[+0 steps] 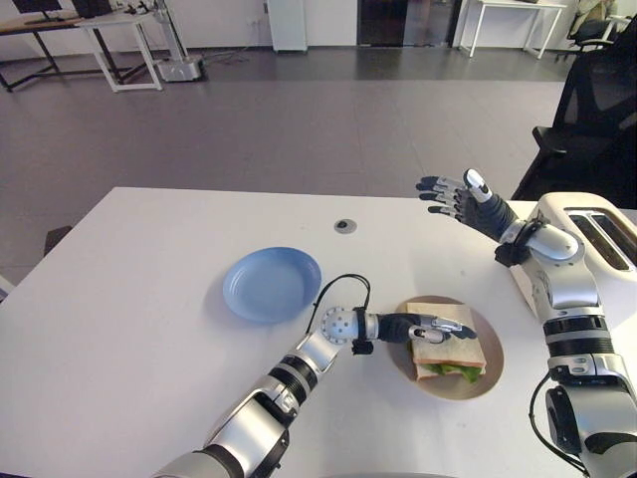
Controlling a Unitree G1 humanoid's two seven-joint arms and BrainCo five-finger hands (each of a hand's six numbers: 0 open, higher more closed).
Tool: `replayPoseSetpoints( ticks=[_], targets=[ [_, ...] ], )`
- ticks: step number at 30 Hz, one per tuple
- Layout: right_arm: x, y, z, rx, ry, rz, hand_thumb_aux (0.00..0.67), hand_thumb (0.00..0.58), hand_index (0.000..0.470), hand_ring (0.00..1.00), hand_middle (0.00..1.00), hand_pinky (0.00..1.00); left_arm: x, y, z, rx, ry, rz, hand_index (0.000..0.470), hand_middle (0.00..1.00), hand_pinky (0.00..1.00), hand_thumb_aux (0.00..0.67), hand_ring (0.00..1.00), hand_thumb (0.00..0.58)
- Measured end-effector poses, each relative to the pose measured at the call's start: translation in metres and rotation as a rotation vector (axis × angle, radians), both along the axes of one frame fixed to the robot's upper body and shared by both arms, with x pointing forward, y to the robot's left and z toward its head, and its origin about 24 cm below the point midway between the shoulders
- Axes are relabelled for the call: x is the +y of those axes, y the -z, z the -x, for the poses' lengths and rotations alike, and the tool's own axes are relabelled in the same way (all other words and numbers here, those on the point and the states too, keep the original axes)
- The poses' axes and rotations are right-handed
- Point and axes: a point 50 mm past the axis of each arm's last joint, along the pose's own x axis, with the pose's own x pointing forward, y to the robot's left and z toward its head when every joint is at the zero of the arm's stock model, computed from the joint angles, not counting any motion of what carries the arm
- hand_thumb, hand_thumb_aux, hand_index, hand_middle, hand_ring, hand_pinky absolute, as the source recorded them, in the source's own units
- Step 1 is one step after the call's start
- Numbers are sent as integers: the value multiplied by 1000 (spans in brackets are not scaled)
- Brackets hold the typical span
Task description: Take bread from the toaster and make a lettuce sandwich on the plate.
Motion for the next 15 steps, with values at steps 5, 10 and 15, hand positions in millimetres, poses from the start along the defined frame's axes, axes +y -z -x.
replayPoseSetpoints(
  ticks=[5,10,15],
  targets=[
    [13,2,21,35,-137,-3,670,580,470,1000,1000,1000,33,-26,-23,-6,-180,143,470,1000,1000,670,1000,580],
    [14,9,36,88,-229,35,670,580,470,1000,1000,1000,51,-83,-35,-90,-209,416,470,1000,1000,670,1000,580],
    [25,39,82,312,-545,162,670,580,470,1000,1000,1000,62,-101,-18,-89,-38,398,470,1000,1000,670,1000,580]
  ],
)
